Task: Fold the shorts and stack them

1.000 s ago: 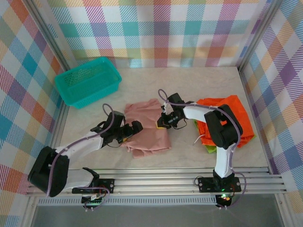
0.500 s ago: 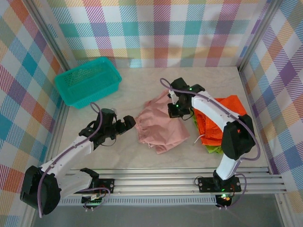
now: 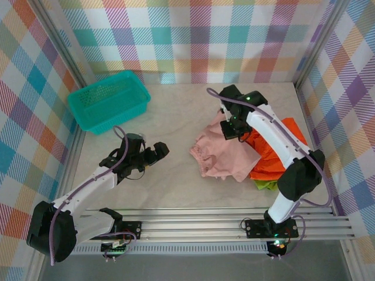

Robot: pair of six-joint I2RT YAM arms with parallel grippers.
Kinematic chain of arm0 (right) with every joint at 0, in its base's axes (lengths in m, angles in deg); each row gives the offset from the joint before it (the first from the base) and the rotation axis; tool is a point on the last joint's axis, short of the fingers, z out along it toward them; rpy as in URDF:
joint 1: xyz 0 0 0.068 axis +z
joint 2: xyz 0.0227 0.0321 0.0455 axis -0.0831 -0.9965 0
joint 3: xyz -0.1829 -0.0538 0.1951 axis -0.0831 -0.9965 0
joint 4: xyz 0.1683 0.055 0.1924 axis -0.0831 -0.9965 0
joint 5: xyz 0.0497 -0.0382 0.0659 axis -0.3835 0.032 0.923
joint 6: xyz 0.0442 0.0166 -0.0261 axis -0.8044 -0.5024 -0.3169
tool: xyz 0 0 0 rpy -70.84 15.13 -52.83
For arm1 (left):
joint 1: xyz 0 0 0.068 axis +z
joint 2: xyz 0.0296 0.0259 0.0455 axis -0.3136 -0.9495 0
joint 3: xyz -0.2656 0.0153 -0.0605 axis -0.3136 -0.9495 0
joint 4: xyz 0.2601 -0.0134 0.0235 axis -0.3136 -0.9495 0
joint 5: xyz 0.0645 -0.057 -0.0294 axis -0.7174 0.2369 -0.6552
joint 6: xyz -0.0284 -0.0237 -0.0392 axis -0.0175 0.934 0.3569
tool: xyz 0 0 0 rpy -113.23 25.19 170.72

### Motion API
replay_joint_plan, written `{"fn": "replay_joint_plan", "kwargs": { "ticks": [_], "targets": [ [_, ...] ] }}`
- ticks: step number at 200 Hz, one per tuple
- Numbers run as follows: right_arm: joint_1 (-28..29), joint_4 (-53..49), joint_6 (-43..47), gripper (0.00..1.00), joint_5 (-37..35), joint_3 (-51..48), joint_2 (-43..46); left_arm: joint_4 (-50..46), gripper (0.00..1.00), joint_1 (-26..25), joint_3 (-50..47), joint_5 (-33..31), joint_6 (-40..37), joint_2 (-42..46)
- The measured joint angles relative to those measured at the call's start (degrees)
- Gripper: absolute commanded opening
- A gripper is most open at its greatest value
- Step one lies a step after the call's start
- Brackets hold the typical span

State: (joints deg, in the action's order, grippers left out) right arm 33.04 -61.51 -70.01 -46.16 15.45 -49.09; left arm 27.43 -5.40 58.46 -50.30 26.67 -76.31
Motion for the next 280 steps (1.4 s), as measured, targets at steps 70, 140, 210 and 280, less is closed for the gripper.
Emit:
{"fn": "replay_joint_plan", "kwargs": {
  "ticks": [70,140,210,280],
  "targets": [
    [-5.53,-6.54,1.27,0.00,-2.14,8.35,3.15,0.24,1.00,0.00,0.00,0.44,0.02,-0.96],
    [-17.03,-7.80,6.62,0.00,-3.74,8.63,7.82,0.26,1.00,0.00,0.00,0.59,0.22,-1.64],
    [-26.95,-1.18,13.03,0.07,-12.04,-2.47,5.92,0.26,1.00,0.00,0.00,1.09,0.20,-2.91],
    [-32.87,7.56,18.23,0.79,-24.44,-10.71,5.79,0.20,1.00,0.00,0.22,1.66,-0.04,-4.85]
  ]
}}
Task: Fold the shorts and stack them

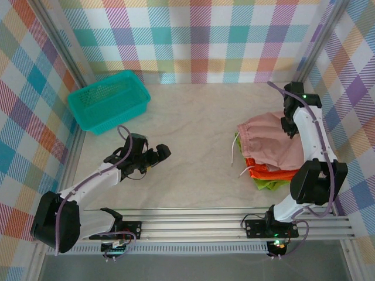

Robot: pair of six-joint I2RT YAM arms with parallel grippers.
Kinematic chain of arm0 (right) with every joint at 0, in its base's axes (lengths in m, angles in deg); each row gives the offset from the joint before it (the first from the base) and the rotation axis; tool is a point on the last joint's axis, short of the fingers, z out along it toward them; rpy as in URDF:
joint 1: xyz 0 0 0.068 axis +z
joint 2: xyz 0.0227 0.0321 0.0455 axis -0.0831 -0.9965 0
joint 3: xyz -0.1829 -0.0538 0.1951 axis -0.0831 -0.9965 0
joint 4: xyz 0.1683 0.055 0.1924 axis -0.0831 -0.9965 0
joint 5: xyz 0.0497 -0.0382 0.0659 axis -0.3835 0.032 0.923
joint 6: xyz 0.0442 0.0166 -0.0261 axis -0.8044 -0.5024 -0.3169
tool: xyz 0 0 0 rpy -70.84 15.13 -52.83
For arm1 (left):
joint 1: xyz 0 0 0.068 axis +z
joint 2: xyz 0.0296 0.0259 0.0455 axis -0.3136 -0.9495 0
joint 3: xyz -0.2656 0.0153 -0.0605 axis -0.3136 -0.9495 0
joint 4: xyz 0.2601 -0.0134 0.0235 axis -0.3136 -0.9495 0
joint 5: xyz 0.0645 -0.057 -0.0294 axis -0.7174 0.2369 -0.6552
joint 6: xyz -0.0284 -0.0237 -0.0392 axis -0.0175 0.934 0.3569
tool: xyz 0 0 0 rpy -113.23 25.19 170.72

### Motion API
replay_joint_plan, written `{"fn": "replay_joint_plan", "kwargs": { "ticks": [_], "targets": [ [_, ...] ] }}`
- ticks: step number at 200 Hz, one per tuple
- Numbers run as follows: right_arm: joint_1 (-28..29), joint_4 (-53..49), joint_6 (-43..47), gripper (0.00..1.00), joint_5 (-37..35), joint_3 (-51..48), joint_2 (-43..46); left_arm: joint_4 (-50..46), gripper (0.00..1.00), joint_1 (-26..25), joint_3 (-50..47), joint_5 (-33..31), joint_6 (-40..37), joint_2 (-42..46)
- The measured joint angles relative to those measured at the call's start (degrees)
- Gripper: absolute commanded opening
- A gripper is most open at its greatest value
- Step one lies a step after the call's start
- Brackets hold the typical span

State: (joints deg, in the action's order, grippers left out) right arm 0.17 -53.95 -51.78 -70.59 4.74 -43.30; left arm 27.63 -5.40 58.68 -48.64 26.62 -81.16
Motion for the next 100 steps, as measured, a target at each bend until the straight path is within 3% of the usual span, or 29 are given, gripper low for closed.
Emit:
{"fn": "replay_joint_plan", "kwargs": {
  "ticks": [16,44,58,77,100],
  "targets": [
    [-1.31,0.83,0.57,1.00,-3.48,-1.38,-0.70,0.00,1.00,0.00,0.04,0.33,-0.02,-0.09],
    [-4.55,0.22,-1.79,0.99,-6.47,1.05,-1.29,-0.35,1.00,0.22,0.44,0.46,-0.22,-0.07],
    [-5.55,-0.55,-4.02,0.99,-4.04,4.33,-1.09,-0.37,1.00,0.24,0.44,0.46,-0.22,-0.07],
    [-5.81,0.42,-7.45,1.00,7.37,5.68,2.32,-0.37,1.00,0.26,0.44,0.46,-0.22,-0.07],
    [-5.73,5.73,-12.74,0.99,30.18,0.17,10.95,-0.35,1.00,0.26,0.44,0.46,-0.20,-0.07]
  ]
}}
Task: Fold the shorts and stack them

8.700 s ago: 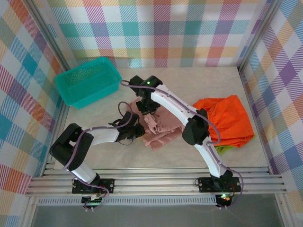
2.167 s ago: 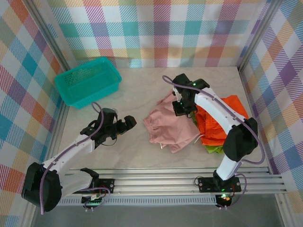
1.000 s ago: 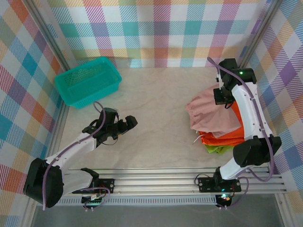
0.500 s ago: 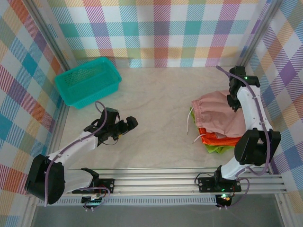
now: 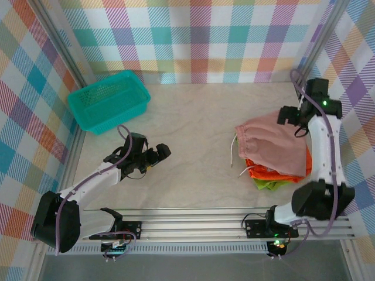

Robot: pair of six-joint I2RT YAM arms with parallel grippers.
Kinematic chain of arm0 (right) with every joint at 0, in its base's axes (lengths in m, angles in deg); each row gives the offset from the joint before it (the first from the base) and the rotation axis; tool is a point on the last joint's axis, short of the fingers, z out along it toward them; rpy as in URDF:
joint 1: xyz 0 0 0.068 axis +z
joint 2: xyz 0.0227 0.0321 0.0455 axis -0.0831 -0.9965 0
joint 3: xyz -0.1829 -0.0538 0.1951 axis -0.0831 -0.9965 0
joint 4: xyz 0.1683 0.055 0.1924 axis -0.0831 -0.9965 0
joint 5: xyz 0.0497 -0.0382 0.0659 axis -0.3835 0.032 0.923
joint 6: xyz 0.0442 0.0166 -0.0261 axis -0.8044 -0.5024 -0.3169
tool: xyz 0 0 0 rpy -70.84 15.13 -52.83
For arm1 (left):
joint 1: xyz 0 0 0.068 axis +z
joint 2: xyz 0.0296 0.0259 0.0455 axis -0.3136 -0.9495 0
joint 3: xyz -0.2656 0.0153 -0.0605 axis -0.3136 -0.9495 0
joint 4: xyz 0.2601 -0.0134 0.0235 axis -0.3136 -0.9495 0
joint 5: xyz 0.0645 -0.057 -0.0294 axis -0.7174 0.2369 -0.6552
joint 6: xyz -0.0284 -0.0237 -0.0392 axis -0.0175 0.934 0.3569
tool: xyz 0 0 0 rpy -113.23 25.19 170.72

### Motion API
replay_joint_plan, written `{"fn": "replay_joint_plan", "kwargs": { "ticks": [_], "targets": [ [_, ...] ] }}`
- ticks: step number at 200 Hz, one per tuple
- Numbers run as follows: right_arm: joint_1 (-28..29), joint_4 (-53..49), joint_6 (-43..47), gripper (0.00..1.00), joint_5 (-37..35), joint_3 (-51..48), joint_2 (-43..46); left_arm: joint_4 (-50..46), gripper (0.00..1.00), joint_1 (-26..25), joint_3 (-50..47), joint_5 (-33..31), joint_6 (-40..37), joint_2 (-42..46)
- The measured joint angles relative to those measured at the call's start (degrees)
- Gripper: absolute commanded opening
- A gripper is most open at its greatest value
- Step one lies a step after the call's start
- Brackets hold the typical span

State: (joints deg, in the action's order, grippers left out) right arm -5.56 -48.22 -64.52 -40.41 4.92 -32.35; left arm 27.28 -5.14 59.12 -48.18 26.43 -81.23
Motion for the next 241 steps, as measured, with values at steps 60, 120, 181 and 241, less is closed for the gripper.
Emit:
{"fn": "replay_joint_plan", "kwargs": {
  "ticks": [60,120,181,241],
  "targets": [
    [0.57,24.04,-16.33,0.99,37.94,-29.99,8.61,-0.02,1.00,0.00,0.00,-0.04,0.00,0.02],
    [-10.05,38.07,-22.86,0.99,44.17,-49.48,3.04,-0.02,1.00,0.00,-0.02,-0.28,0.00,0.57],
    [-10.97,37.81,-26.73,0.99,46.45,-50.25,11.56,-0.07,1.00,0.00,-0.02,-0.87,0.00,0.92],
    [0.90,39.32,-31.43,0.99,47.25,-34.86,15.04,-0.28,1.00,0.00,-0.02,-1.16,-0.02,2.32]
  ]
}}
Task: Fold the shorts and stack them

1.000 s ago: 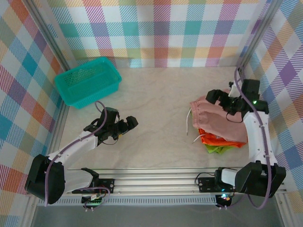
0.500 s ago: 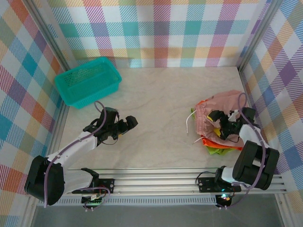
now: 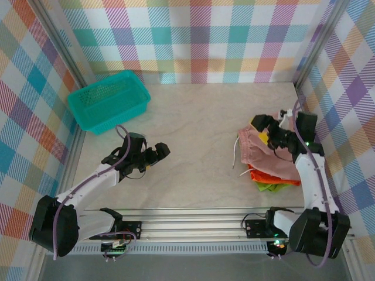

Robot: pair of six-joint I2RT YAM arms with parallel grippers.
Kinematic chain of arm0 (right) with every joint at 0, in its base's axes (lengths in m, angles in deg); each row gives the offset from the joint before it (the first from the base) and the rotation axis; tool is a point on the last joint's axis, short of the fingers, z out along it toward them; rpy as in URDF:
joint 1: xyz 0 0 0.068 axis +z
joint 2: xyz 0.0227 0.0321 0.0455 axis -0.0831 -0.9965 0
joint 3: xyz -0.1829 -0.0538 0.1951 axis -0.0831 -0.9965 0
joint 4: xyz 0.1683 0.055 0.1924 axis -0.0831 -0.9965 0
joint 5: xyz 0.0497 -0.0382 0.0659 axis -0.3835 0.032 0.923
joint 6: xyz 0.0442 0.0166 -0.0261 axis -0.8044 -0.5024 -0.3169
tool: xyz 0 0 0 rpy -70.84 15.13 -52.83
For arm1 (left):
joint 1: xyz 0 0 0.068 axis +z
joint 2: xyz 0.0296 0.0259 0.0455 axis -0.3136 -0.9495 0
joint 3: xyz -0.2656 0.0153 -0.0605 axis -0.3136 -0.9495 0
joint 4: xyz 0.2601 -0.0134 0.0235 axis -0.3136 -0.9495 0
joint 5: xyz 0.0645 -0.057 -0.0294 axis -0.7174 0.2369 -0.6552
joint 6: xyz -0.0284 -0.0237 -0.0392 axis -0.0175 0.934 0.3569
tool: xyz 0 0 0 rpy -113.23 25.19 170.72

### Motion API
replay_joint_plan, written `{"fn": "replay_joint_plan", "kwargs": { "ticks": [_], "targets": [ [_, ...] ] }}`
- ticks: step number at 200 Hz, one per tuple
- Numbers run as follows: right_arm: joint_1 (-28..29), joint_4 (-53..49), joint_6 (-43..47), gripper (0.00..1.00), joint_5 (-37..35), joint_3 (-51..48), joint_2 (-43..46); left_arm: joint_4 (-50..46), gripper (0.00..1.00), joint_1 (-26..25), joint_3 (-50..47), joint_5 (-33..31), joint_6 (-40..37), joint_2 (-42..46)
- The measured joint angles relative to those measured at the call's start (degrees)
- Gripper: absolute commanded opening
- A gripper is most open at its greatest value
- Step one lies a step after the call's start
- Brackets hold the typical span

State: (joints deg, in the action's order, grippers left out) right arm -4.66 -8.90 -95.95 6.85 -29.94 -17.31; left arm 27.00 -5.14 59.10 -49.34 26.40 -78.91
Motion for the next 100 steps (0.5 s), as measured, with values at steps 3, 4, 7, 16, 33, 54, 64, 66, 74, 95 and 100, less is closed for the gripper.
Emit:
{"fn": "replay_joint_plan", "kwargs": {
  "ticks": [3,4,7,16,33,54,64,66,74,95,100],
  "targets": [
    [0.42,0.44,-0.11,1.00,0.00,0.83,-0.98,-0.02,1.00,0.00,0.00,0.00,0.00,0.15],
    [0.52,0.48,-0.11,1.00,-0.02,1.05,-1.22,-0.02,1.00,0.00,0.00,-0.02,0.00,0.17],
    [0.87,0.90,-0.17,1.00,-0.04,1.92,-2.05,-0.07,1.00,0.00,0.00,-0.13,0.00,0.28],
    [1.86,2.49,-0.33,0.99,-0.24,4.52,-5.81,-0.20,1.00,0.00,0.00,-0.15,0.00,0.66],
    [2.69,5.18,-0.31,0.99,-0.79,8.46,-13.27,-0.44,1.00,0.00,0.00,-0.20,0.00,1.42],
    [2.67,7.28,0.61,0.99,-3.32,11.34,-22.10,-1.97,1.00,0.00,0.00,-0.20,-0.04,2.27],
    [2.49,7.89,1.22,0.99,-4.46,11.76,-25.44,-2.56,1.00,0.00,0.00,-0.39,-0.11,2.62],
    [2.43,7.98,1.33,0.99,-4.61,11.78,-25.92,-2.64,1.00,0.00,0.00,-0.46,-0.17,2.69],
    [2.23,8.33,1.64,0.99,-5.20,11.78,-28.33,-3.04,1.00,0.02,0.00,-0.61,-0.22,3.02],
    [1.07,10.99,1.49,0.99,-5.73,10.38,-33.18,-3.41,1.00,0.11,0.00,-1.14,-0.24,3.85],
    [0.70,12.26,1.31,0.99,-5.68,9.44,-33.90,-3.50,1.00,0.11,0.00,-1.25,-0.24,4.07]
  ]
}}
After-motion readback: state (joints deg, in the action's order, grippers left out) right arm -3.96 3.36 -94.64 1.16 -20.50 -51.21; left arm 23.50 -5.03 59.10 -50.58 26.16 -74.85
